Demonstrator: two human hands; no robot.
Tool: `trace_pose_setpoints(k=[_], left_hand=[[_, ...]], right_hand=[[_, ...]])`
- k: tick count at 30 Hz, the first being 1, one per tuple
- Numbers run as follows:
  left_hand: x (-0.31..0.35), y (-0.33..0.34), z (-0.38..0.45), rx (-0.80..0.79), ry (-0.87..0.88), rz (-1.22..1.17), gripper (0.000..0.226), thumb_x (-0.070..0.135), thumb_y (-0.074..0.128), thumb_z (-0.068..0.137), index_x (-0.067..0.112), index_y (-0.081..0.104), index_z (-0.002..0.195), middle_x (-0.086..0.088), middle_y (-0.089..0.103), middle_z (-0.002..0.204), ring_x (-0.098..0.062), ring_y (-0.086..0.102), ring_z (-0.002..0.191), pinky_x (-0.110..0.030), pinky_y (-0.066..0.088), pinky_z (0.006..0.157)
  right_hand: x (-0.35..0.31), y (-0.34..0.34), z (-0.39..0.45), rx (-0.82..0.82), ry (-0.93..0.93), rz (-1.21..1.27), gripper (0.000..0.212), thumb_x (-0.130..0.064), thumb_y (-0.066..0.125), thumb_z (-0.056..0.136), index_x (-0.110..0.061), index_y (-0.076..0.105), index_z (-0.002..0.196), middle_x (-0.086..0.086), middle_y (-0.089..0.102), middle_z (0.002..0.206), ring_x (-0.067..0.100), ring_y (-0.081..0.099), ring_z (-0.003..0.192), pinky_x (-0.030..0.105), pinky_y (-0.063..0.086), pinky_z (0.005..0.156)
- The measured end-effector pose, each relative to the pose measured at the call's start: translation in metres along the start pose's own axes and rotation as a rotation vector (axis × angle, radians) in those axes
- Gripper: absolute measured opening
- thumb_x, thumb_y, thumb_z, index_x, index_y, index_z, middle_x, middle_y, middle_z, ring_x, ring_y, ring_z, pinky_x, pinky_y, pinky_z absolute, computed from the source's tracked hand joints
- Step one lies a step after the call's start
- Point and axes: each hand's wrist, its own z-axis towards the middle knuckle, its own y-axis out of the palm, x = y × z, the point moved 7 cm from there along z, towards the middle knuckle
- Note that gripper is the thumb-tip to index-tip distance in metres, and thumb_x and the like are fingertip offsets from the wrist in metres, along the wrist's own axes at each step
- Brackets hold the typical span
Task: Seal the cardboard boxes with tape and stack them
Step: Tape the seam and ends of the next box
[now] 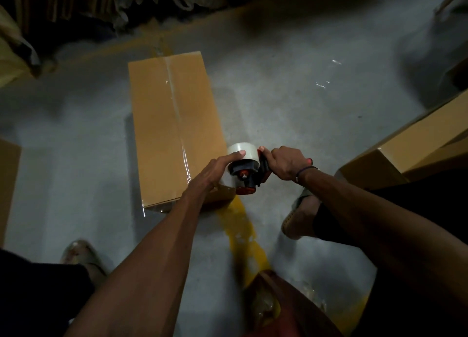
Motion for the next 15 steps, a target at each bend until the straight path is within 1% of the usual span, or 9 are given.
trace_pose_setpoints(k=[1, 2, 4, 5, 8, 10, 11, 12, 15], left_hand=[[-0.017, -0.002, 0.022, -0.001, -0.011, 0.034, 0.101, 0.078, 0.083, 0.054, 0.013, 0.062, 0.129, -0.011, 0.075, 0.113, -0.036, 0.072, 0.103, -0.054, 0.056, 0.097], [-0.033, -0.006, 0.045, 0.047, -0.026, 0.093, 0.106, 0.087, 0.078, 0.049, 0.02, 0.062, 0.129, -0.01, 0.073, 0.117, -0.036, 0.07, 0.105, -0.058, 0.054, 0.099], [-0.048, -0.012, 0.063, 0.154, -0.064, 0.25, 0.119, 0.107, 0.059, 0.036, 0.033, 0.057, 0.129, -0.008, 0.065, 0.126, -0.037, 0.063, 0.112, -0.06, 0.049, 0.101], [-0.045, -0.011, 0.059, 0.185, -0.069, 0.316, 0.128, 0.111, 0.051, 0.03, 0.035, 0.052, 0.132, -0.009, 0.06, 0.129, -0.037, 0.058, 0.115, -0.059, 0.046, 0.103], [-0.016, -0.003, 0.011, 0.211, -0.06, 0.415, 0.152, 0.113, 0.046, 0.023, 0.026, 0.038, 0.148, -0.013, 0.052, 0.142, -0.04, 0.052, 0.124, -0.057, 0.042, 0.106], [-0.01, -0.005, 0.003, 0.17, -0.031, 0.41, 0.158, 0.113, 0.045, 0.027, 0.018, 0.03, 0.152, -0.016, 0.045, 0.152, -0.041, 0.049, 0.131, -0.057, 0.04, 0.109], [-0.007, -0.008, -0.003, 0.164, -0.024, 0.414, 0.15, 0.112, 0.045, 0.035, 0.017, 0.032, 0.151, -0.015, 0.046, 0.152, -0.04, 0.049, 0.131, -0.057, 0.04, 0.11], [-0.007, -0.012, -0.007, 0.179, -0.03, 0.44, 0.134, 0.108, 0.043, 0.045, 0.02, 0.037, 0.145, -0.012, 0.051, 0.147, -0.037, 0.052, 0.128, -0.057, 0.039, 0.109], [-0.005, -0.025, -0.007, 0.279, 0.054, 0.65, 0.064, 0.08, 0.047, 0.083, 0.028, 0.047, 0.12, -0.002, 0.063, 0.124, -0.029, 0.056, 0.114, -0.059, 0.028, 0.109]], right_hand=[[0.001, 0.0, -0.003, 0.015, -0.005, -0.035, 0.072, -0.058, 0.012, 0.106, -0.016, 0.059, 0.071, 0.005, 0.057, 0.068, 0.025, 0.055, 0.064, 0.034, 0.039, 0.063], [0.004, 0.001, -0.007, 0.028, -0.002, -0.055, 0.071, -0.057, 0.012, 0.106, -0.017, 0.057, 0.068, 0.006, 0.058, 0.068, 0.025, 0.056, 0.063, 0.034, 0.038, 0.062], [0.008, 0.007, -0.014, 0.048, 0.023, -0.039, 0.068, -0.056, 0.014, 0.107, -0.019, 0.052, 0.064, 0.007, 0.06, 0.068, 0.025, 0.055, 0.061, 0.034, 0.039, 0.06], [0.01, 0.01, -0.016, 0.061, 0.043, -0.018, 0.068, -0.055, 0.014, 0.107, -0.019, 0.052, 0.063, 0.008, 0.061, 0.068, 0.025, 0.054, 0.06, 0.034, 0.039, 0.06], [0.017, 0.017, -0.024, 0.104, 0.133, 0.031, 0.068, -0.055, 0.017, 0.107, -0.016, 0.053, 0.065, 0.007, 0.058, 0.068, 0.026, 0.053, 0.061, 0.034, 0.037, 0.06], [0.027, 0.02, -0.031, 0.141, 0.227, 0.04, 0.063, -0.054, 0.019, 0.108, -0.017, 0.052, 0.069, 0.006, 0.055, 0.071, 0.031, 0.055, 0.067, 0.034, 0.036, 0.063], [0.033, 0.021, -0.035, 0.161, 0.287, 0.043, 0.06, -0.053, 0.02, 0.108, -0.017, 0.052, 0.071, 0.008, 0.056, 0.073, 0.034, 0.058, 0.07, 0.035, 0.035, 0.063], [0.04, 0.024, -0.039, 0.186, 0.354, 0.058, 0.061, -0.053, 0.019, 0.108, -0.017, 0.053, 0.073, 0.009, 0.059, 0.075, 0.035, 0.06, 0.073, 0.035, 0.035, 0.063], [0.046, 0.042, -0.042, 0.185, 0.505, 0.149, 0.069, -0.055, 0.016, 0.107, -0.012, 0.064, 0.083, 0.014, 0.066, 0.082, 0.037, 0.063, 0.078, 0.035, 0.037, 0.064]])
